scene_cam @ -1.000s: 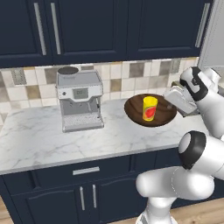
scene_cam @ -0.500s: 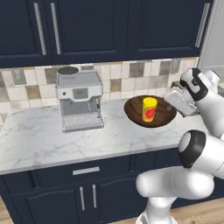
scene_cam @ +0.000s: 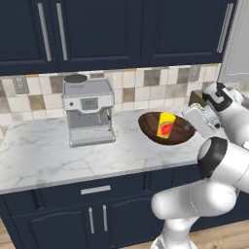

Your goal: Place the cup inside the bowl on the dining table and move the bowl to any counter.

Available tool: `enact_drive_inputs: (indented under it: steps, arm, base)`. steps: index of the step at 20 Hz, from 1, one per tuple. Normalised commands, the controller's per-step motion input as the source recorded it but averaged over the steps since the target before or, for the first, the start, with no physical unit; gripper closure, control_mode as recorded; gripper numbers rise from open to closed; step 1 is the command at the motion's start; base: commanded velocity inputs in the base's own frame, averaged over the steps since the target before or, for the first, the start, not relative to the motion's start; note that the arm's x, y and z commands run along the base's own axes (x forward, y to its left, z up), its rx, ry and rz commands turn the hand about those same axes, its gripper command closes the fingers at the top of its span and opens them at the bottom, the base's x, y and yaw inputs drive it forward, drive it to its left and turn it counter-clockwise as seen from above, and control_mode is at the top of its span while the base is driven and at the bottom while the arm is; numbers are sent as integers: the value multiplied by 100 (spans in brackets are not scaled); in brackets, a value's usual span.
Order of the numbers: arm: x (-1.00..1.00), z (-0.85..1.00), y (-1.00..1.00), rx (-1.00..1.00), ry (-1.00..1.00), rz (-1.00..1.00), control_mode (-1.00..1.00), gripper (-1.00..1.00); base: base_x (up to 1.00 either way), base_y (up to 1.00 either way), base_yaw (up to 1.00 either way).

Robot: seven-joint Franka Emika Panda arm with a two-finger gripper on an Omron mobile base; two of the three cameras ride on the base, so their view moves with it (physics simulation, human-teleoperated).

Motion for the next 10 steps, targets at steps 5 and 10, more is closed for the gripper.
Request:
enact_drive_inputs:
  steps: [5,10]
  arm:
    - [0,-23,0,0,2,0,-100,100]
    - [7,-23,0,0,0,0,-100,100]
  base:
    - [0,0,0]
    - [0,0,0]
